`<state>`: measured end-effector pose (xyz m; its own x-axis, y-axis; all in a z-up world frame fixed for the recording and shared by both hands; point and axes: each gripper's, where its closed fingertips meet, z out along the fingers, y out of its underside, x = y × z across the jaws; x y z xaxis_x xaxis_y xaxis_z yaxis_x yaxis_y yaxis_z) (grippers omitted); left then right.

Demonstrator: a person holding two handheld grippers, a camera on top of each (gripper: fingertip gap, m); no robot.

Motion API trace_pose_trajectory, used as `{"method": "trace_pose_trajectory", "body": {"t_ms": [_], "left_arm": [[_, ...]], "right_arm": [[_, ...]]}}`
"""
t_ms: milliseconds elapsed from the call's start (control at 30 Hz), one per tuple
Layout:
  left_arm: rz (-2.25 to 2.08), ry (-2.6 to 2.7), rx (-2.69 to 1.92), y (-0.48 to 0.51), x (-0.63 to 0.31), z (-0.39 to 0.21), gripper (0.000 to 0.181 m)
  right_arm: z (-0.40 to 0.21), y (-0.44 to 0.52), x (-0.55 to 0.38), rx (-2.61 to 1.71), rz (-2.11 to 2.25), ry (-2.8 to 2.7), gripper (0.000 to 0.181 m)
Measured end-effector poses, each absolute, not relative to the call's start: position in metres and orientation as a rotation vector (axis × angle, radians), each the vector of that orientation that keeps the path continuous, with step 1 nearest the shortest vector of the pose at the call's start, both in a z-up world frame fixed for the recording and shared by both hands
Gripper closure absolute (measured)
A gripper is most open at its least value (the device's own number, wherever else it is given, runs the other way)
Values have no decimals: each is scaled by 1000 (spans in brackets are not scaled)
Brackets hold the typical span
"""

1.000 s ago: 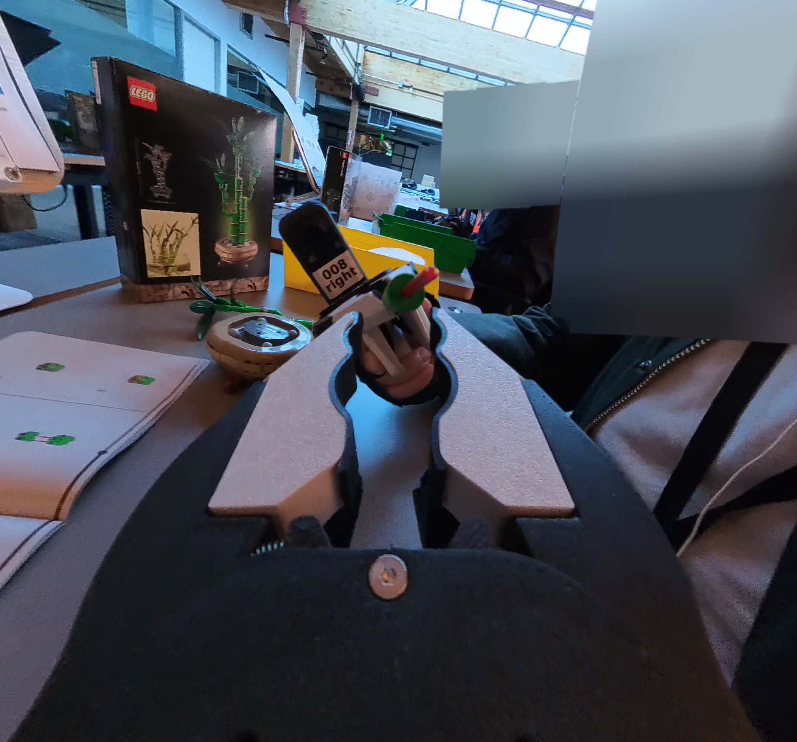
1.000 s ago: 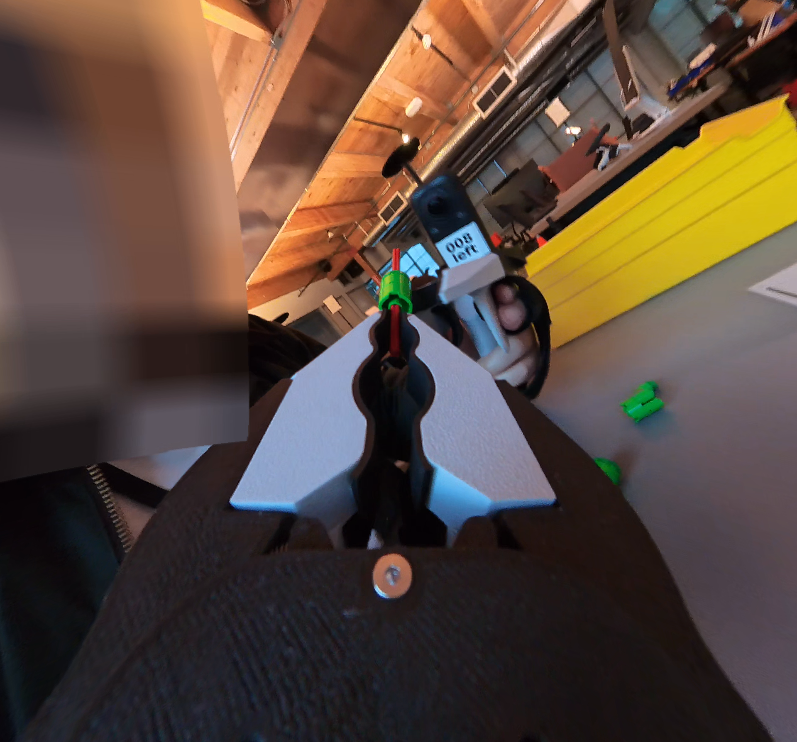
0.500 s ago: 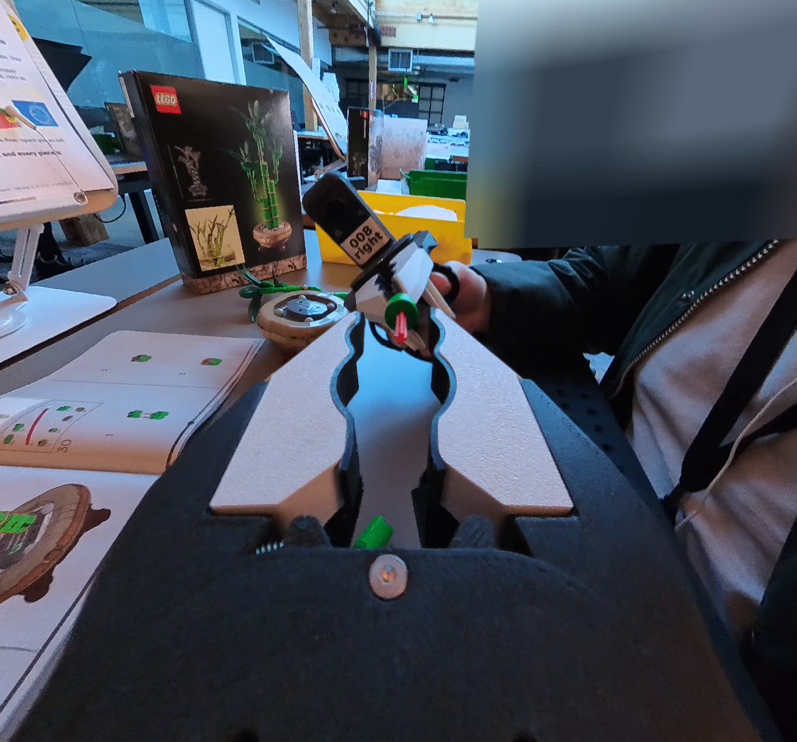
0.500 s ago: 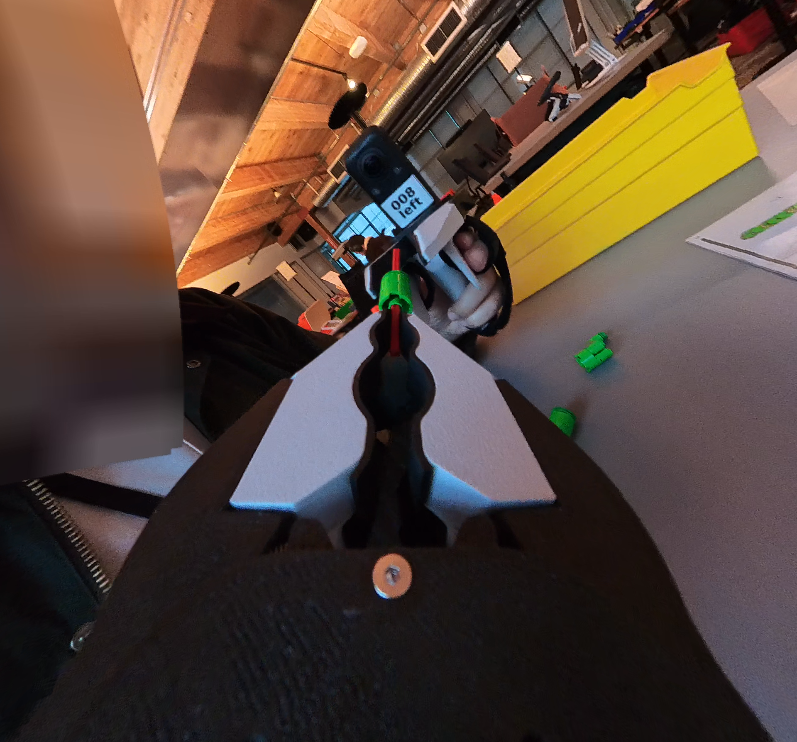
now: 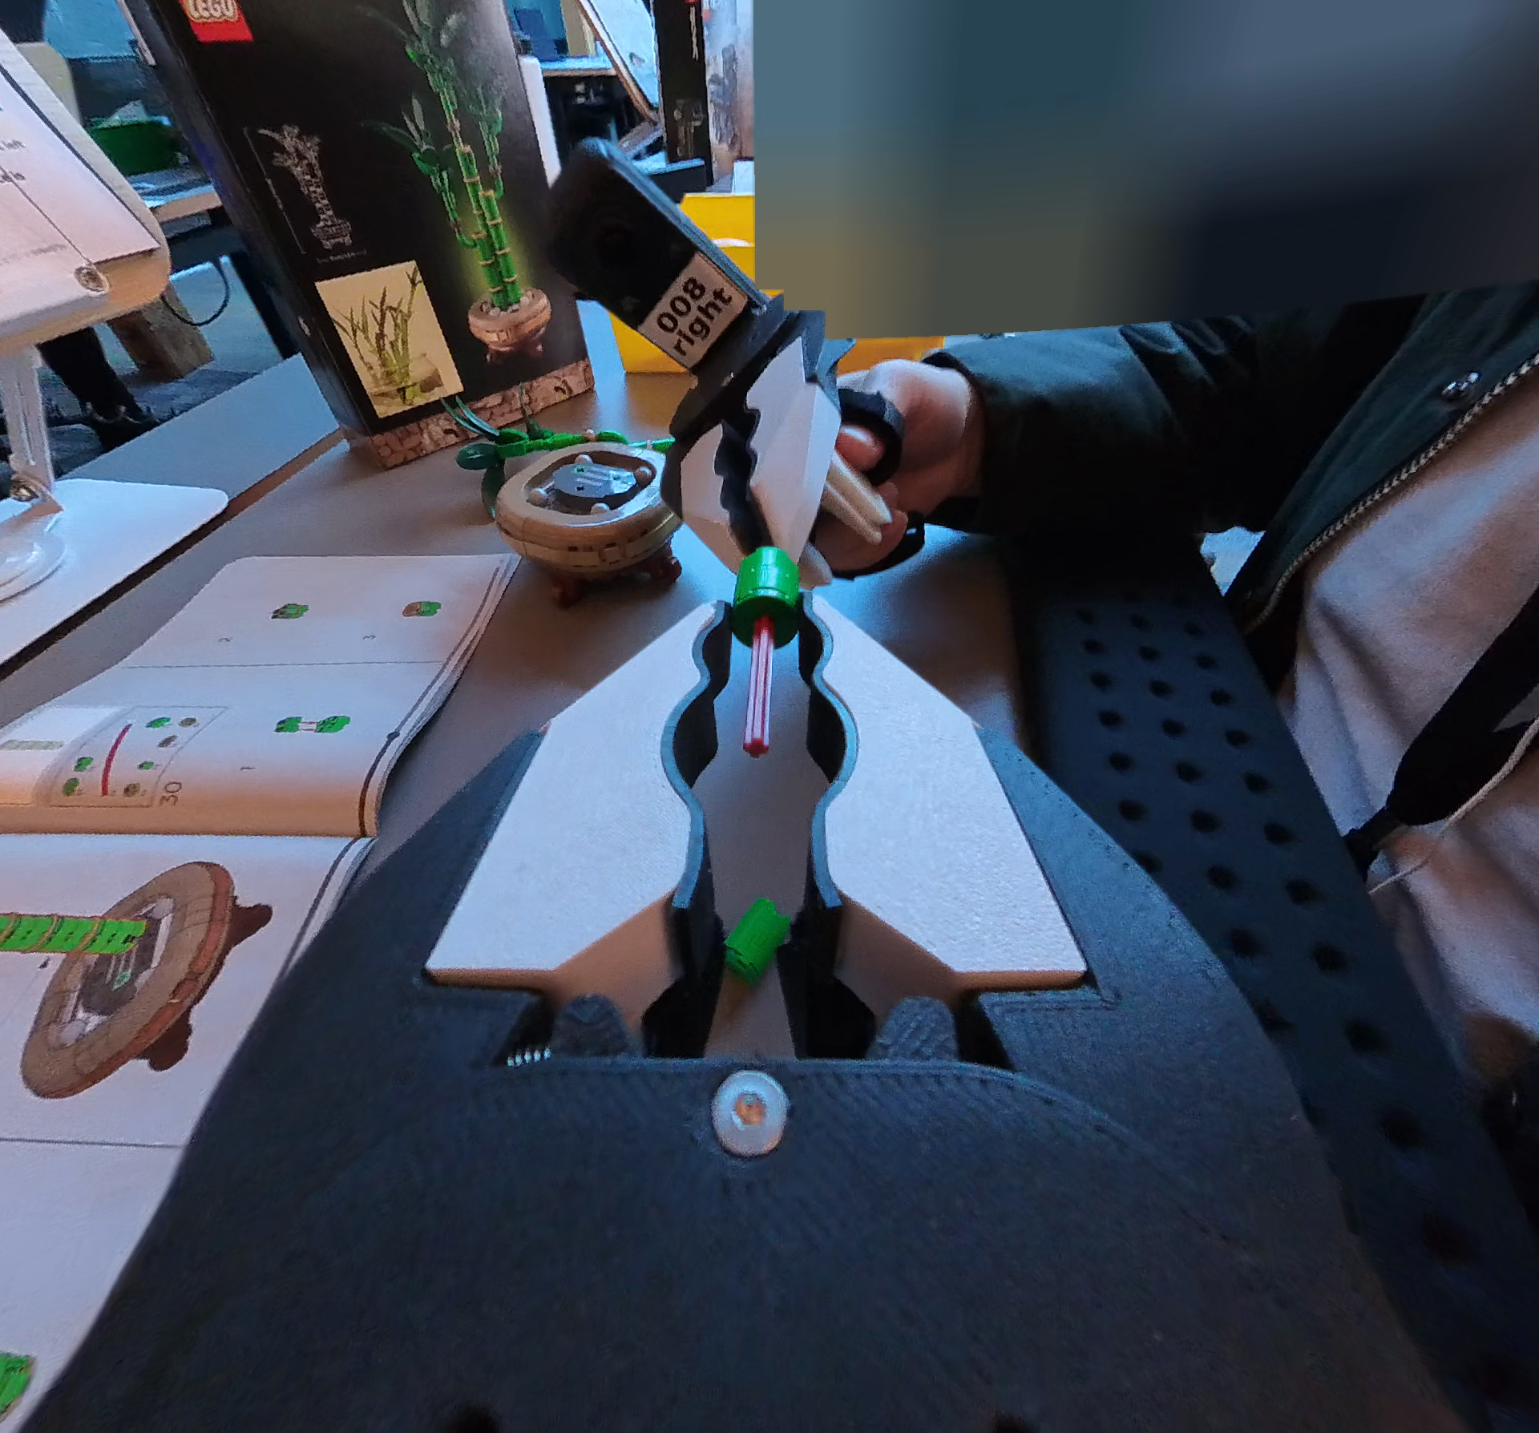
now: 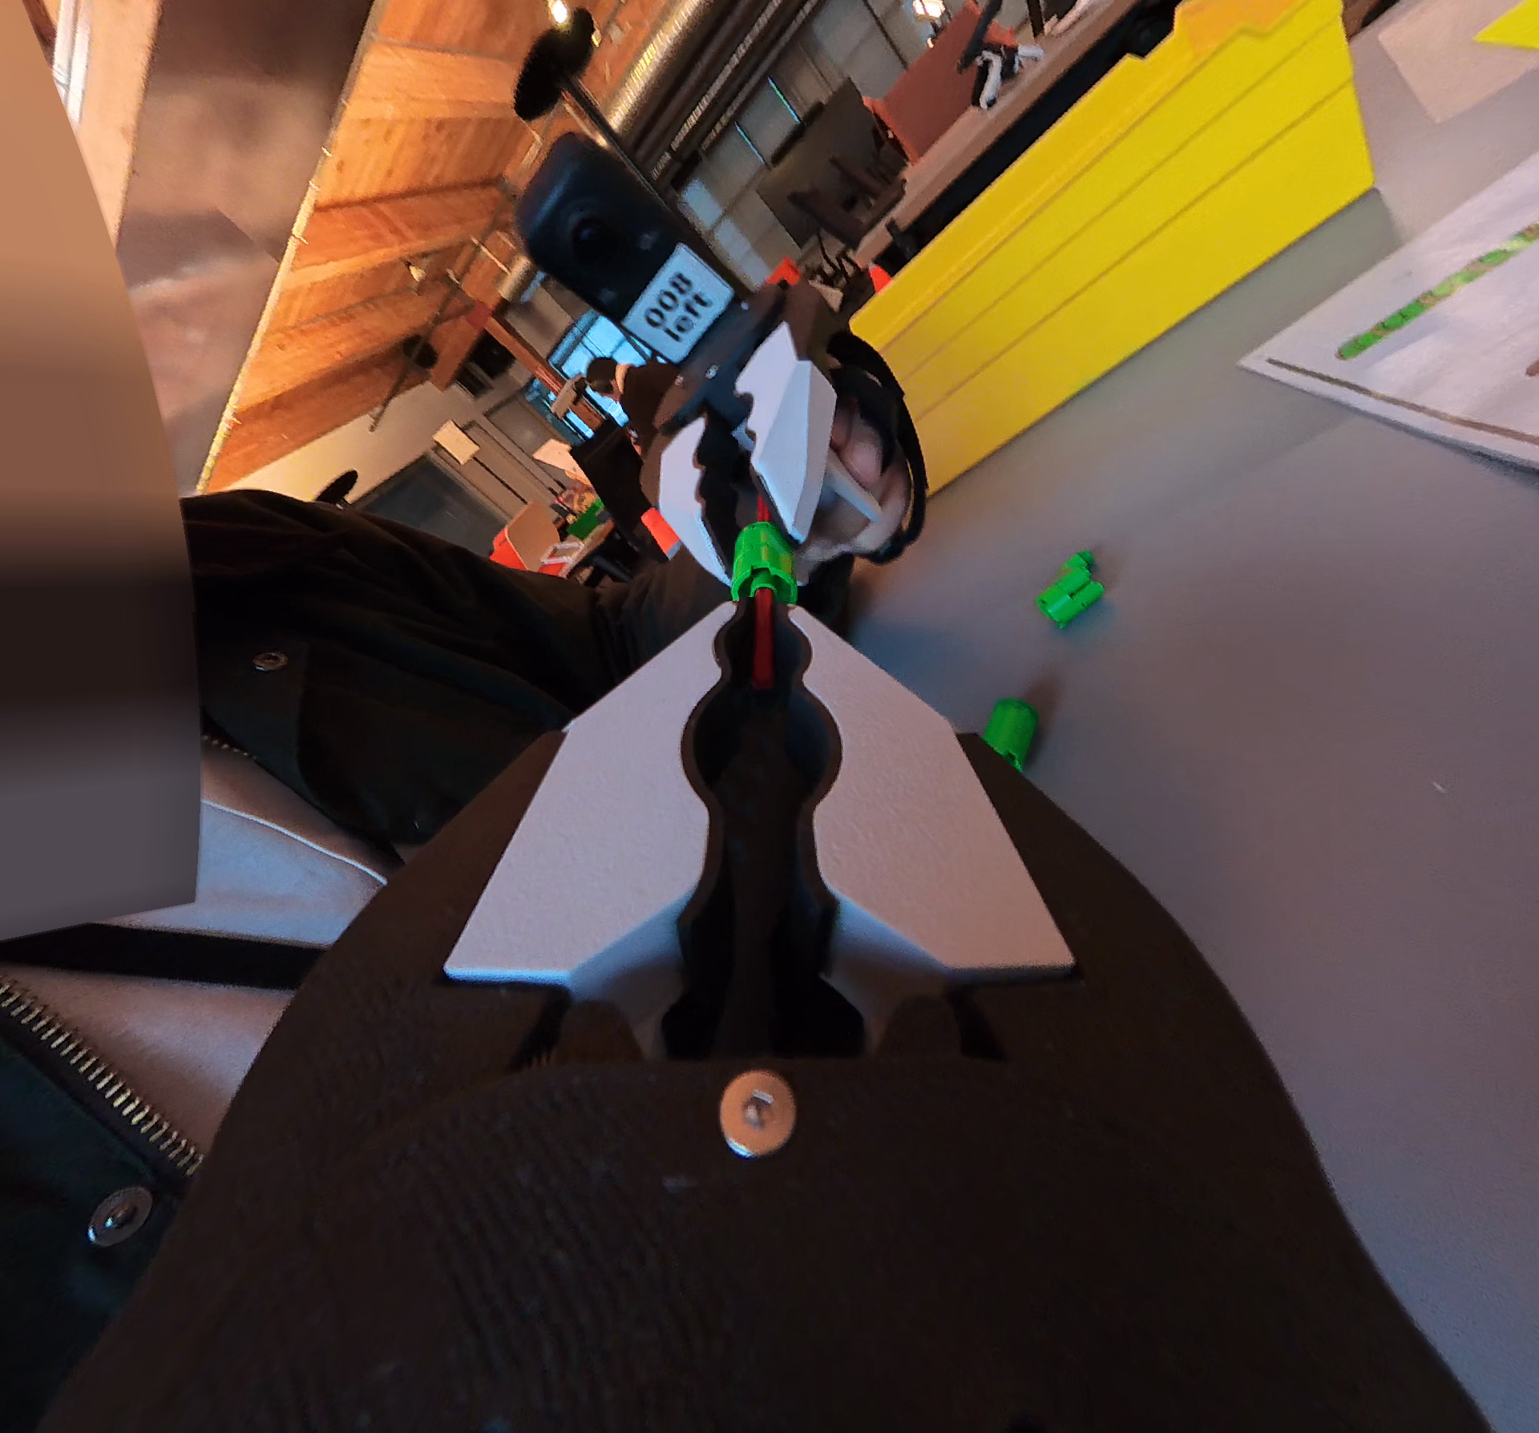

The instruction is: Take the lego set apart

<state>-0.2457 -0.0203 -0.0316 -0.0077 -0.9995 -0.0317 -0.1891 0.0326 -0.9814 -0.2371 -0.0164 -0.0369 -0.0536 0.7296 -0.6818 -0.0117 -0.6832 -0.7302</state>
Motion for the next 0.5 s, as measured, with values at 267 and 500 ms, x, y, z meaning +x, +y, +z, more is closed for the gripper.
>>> {"method": "trace_pose_trajectory", "body": {"t_ms": [267,500], "left_arm": [[-1069,1383,-1360,-15,-254,-37,168],[-1305,1191,-1330,1,-297,-10,168]], "right_arm": [[-42,-14,-222,-1754,1744,-802,179],[-27,7,-187,-1721,1660,-727,179]]}}
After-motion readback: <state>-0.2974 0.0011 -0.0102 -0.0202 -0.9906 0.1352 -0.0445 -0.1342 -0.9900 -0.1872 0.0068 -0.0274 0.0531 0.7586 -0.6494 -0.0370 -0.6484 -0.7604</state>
